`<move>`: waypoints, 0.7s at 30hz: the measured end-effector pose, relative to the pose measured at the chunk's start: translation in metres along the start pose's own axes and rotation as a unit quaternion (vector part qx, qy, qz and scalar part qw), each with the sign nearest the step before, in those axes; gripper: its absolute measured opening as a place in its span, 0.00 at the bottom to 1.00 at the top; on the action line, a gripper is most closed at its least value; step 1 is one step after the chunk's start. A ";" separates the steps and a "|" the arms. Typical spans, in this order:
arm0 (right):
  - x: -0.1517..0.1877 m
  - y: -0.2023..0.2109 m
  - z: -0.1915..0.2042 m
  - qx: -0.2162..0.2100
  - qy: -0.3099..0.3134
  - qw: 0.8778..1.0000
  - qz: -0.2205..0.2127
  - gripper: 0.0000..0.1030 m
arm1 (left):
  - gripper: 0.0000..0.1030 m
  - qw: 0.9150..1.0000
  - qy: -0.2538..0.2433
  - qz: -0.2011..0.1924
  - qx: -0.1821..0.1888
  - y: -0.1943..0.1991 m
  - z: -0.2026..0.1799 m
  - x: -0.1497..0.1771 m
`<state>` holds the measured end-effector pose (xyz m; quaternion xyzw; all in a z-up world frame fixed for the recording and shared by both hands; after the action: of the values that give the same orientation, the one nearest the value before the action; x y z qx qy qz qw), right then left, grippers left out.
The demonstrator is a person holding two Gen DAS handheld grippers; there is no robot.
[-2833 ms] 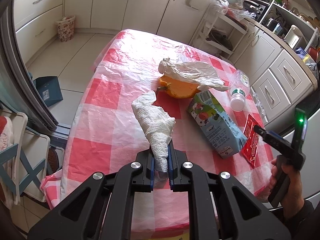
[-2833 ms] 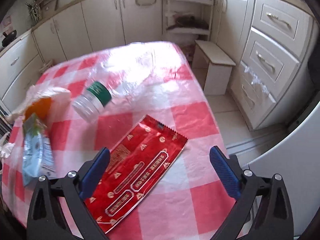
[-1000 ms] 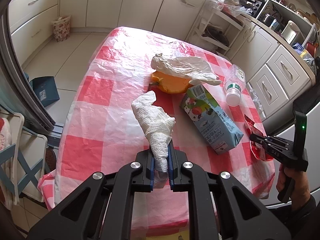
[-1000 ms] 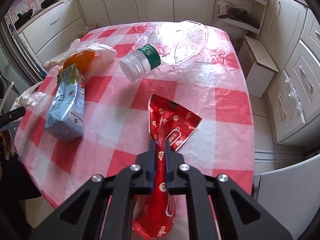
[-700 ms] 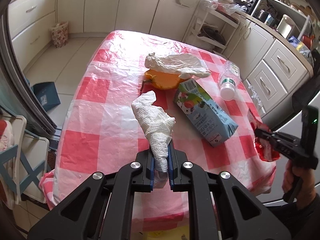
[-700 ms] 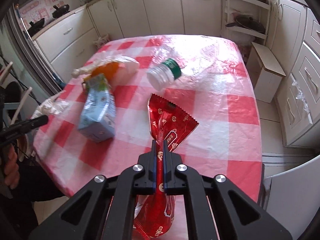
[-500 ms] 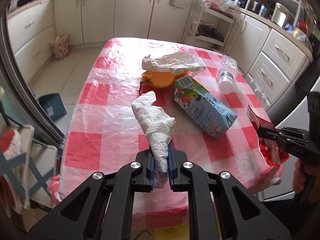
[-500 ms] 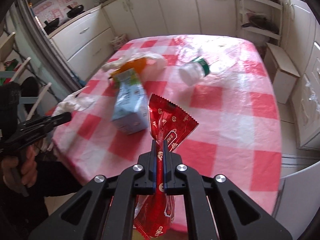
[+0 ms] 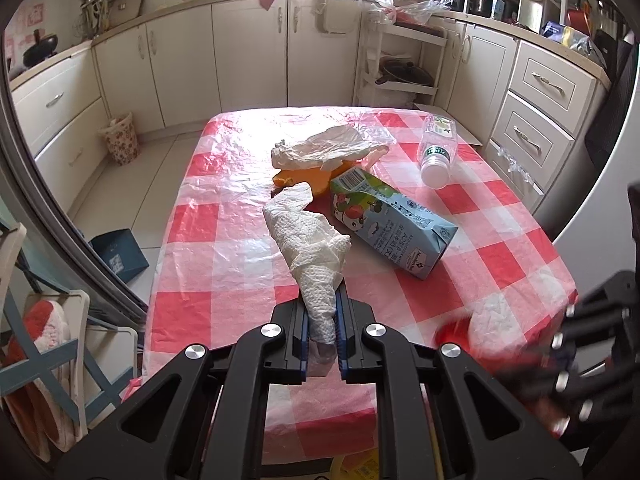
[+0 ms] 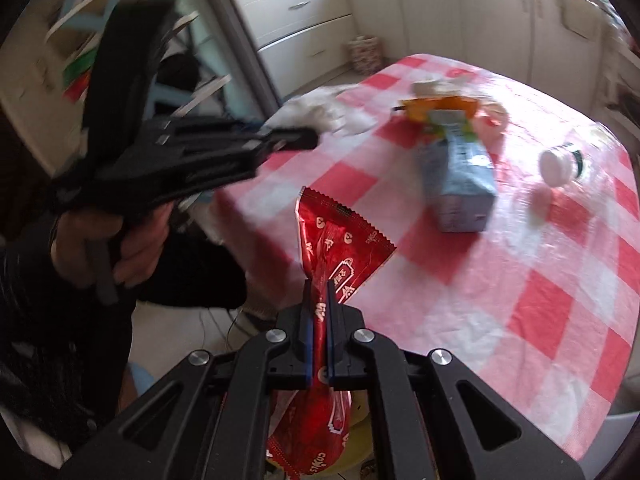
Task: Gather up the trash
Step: 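Carry the red wrapper and white tissue down over the yellow bin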
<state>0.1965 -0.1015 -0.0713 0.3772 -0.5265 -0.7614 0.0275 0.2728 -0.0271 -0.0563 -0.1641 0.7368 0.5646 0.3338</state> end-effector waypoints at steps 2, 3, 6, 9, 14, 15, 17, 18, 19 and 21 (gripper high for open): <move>0.003 -0.003 0.014 -0.002 0.025 1.000 0.009 0.05 | 0.10 1.000 -0.005 -0.007 -0.003 0.006 -0.003 0.001; 0.006 -0.003 0.020 -0.002 0.034 0.999 0.013 0.05 | 0.10 1.000 -0.009 -0.013 -0.007 0.012 -0.005 0.002; 0.016 -0.003 0.033 0.002 0.048 0.999 0.020 0.05 | 0.10 1.000 -0.013 -0.025 -0.014 0.028 -0.010 0.011; 0.034 0.001 0.038 -0.001 0.040 0.999 0.025 0.05 | 0.10 0.999 -0.005 -0.026 -0.020 0.046 -0.013 0.033; 0.059 -0.001 0.057 0.001 0.022 0.999 0.034 0.05 | 0.10 1.000 0.007 -0.022 -0.020 0.069 -0.022 0.065; 0.064 -0.002 0.061 0.001 0.017 0.999 0.036 0.05 | 0.10 1.000 0.010 -0.020 -0.017 0.073 -0.024 0.072; 0.073 -0.004 0.066 0.004 0.010 0.999 0.040 0.05 | 0.10 1.000 0.019 -0.010 -0.004 0.080 -0.030 0.088; 0.078 -0.005 0.069 0.006 0.005 0.999 0.044 0.05 | 0.10 1.000 0.024 -0.004 0.003 0.083 -0.034 0.097; 0.084 -0.006 0.072 0.008 0.001 0.999 0.048 0.05 | 0.10 1.000 0.028 0.002 0.009 0.085 -0.035 0.104; 0.091 -0.008 0.076 0.015 -0.004 0.998 0.054 0.05 | 0.10 0.999 0.035 0.017 0.024 0.085 -0.041 0.118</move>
<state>0.0886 -0.0784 -0.1150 0.3451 -0.5576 -0.7525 0.0610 0.1224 -0.0235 -0.0685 -0.1633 0.7640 0.5464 0.3017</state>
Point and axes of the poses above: each gripper's, at about its wrist camera, not at the fingertips, and y roughly against the way its jaws point, z to its left, x to its underside, the point moved 4 cm from there along -y, roughly the way its jaws point, and after that the axes turned 8 degrees about x, right-handed, at the moved point
